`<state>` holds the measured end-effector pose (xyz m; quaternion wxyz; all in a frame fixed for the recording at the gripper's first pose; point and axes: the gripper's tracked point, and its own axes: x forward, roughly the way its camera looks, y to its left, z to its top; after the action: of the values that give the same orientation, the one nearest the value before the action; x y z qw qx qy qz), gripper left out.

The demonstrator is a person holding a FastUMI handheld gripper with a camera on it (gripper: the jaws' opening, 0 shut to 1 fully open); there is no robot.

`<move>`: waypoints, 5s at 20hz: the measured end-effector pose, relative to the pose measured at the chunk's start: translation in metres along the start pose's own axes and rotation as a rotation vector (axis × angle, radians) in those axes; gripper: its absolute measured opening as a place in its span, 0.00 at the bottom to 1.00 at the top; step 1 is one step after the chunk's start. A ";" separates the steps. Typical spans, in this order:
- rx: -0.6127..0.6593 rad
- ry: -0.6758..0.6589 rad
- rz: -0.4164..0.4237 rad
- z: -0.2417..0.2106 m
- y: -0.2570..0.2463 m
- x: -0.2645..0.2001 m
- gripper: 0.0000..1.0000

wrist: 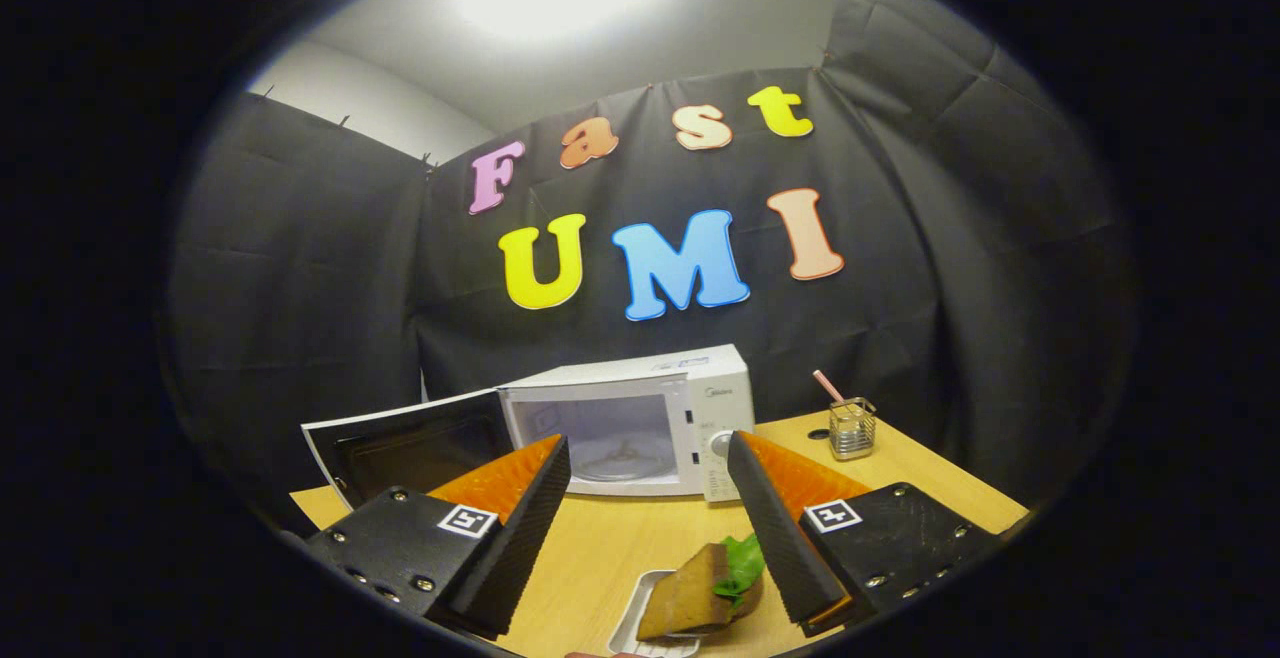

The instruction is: Open the microwave, put the food inside, and close the microwave door.

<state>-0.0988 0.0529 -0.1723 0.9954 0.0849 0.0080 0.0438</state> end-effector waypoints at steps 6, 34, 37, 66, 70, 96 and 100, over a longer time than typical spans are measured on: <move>0.010 0.096 -0.043 -0.049 -0.035 -0.012 0.96; 0.216 0.252 0.020 -0.108 -0.023 -0.006 0.15; 0.206 0.200 0.045 -0.086 -0.013 0.008 0.15; 0.789 0.151 0.015 -0.092 0.048 0.213 0.15; 0.879 0.148 -0.012 -0.103 0.067 0.240 0.15; 1.094 0.076 -0.292 -0.171 0.065 0.395 0.16; 1.064 0.078 -0.322 -0.177 0.064 0.401 0.21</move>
<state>0.2906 0.1805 -0.3393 0.8082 0.5719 0.0788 -0.1160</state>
